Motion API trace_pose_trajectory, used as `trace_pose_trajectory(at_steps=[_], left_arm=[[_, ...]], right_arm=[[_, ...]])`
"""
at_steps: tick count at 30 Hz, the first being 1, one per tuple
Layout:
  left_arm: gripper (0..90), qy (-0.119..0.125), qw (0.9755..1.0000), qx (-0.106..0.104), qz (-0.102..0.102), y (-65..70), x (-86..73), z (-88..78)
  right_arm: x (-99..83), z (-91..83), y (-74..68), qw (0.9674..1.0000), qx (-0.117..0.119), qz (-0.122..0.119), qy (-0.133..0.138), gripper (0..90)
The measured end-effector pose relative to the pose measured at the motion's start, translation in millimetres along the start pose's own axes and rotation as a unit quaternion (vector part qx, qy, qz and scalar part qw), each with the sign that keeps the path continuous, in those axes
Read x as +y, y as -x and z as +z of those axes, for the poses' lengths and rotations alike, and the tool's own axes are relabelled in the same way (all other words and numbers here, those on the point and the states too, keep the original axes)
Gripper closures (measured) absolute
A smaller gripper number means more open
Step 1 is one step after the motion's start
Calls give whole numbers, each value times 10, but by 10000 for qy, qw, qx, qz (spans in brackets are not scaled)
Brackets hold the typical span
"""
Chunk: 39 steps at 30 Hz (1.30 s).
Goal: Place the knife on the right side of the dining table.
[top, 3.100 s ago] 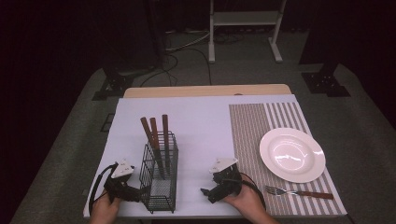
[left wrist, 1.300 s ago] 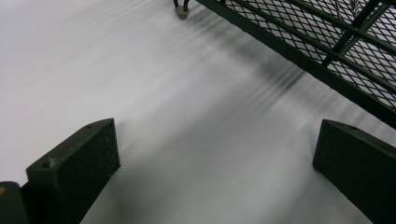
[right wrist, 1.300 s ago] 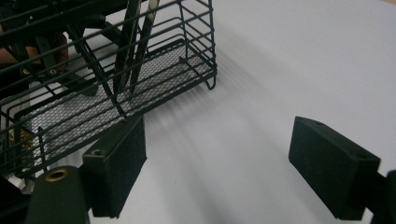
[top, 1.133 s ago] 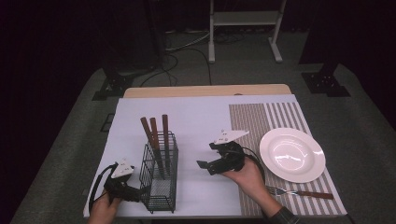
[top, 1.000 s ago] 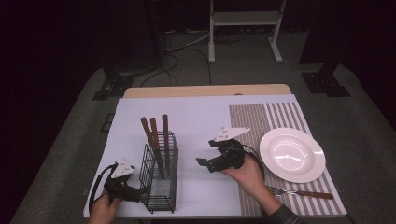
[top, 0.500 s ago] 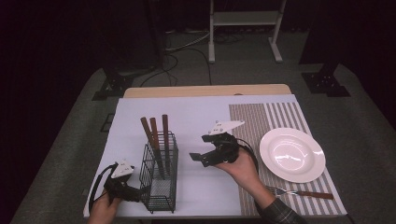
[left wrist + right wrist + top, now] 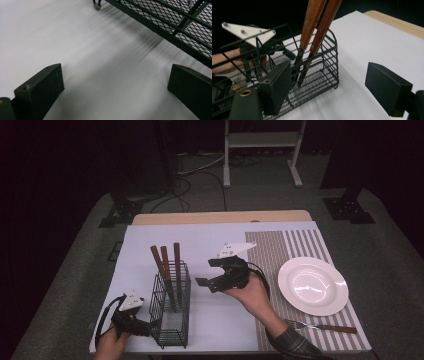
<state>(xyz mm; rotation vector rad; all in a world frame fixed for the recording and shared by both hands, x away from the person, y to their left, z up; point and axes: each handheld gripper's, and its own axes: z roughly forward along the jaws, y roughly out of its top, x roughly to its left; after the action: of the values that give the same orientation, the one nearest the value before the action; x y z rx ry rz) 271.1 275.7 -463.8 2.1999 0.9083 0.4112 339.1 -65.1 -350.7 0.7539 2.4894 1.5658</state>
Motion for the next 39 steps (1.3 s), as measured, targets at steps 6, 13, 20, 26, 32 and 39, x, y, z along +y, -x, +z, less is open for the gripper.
trace_pose_trajectory(at_steps=[6,13,20,26,32,39], left_arm=[[0,-6,10000,2,11,-2,1,-1],[0,4,10000,7,9,-1,0,1],[0,-10,10000,6,23,-3,1,-1],[0,-9,10000,6,21,-3,1,-1],[0,-19,10000,3,21,-3,1,-3],[0,-9,10000,3,11,-2,1,-1]], right_arm=[[103,36,5,9999,46,-15,101,212],[212,119,14,9998,51,-47,163,228],[305,220,44,9997,123,-23,222,229],[390,345,87,9994,210,3,275,235],[457,444,138,9988,320,85,361,237],[523,576,181,9980,472,135,393,300]])
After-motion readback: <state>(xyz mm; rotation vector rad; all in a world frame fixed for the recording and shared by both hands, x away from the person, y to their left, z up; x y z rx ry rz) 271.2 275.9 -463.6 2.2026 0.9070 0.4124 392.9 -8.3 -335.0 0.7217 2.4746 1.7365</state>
